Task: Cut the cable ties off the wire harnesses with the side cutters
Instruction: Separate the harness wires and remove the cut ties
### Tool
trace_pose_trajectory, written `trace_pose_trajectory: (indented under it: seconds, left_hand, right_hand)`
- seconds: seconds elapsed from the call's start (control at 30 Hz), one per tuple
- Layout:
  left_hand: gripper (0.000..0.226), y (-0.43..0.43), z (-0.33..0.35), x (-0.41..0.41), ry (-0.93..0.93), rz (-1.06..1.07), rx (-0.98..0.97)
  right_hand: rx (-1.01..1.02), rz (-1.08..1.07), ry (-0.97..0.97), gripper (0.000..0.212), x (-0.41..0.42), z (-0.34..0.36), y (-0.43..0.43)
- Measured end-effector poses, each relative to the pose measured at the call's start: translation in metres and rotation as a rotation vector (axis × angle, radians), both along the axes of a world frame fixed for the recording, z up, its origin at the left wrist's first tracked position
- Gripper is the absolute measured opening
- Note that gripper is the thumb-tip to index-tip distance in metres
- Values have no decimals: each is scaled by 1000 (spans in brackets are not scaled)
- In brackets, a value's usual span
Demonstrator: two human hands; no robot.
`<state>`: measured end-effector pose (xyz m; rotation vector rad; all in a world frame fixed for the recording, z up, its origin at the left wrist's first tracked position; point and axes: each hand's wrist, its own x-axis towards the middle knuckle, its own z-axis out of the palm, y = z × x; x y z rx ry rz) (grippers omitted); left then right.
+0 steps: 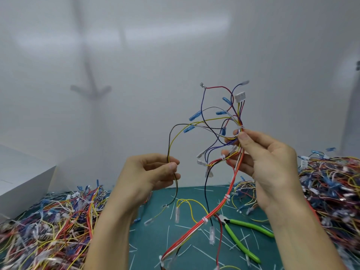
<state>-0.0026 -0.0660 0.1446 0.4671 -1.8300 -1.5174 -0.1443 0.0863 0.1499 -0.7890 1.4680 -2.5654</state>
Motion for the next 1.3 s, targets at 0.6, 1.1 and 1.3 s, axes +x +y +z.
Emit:
trace_pose_trajectory:
  seconds: [0.6,1.1,1.3]
  left_hand:
    - [24,3,11,8,168,4,96]
    - [24,3,10,6,161,-3,79]
    - [22,2,9,5,165,-2,58]
  right_hand:
    - [22,29,9,9,2,1,2]
    - [24,66,4,9,3,2,4]
    - [17,90,-4,9,4,3,4]
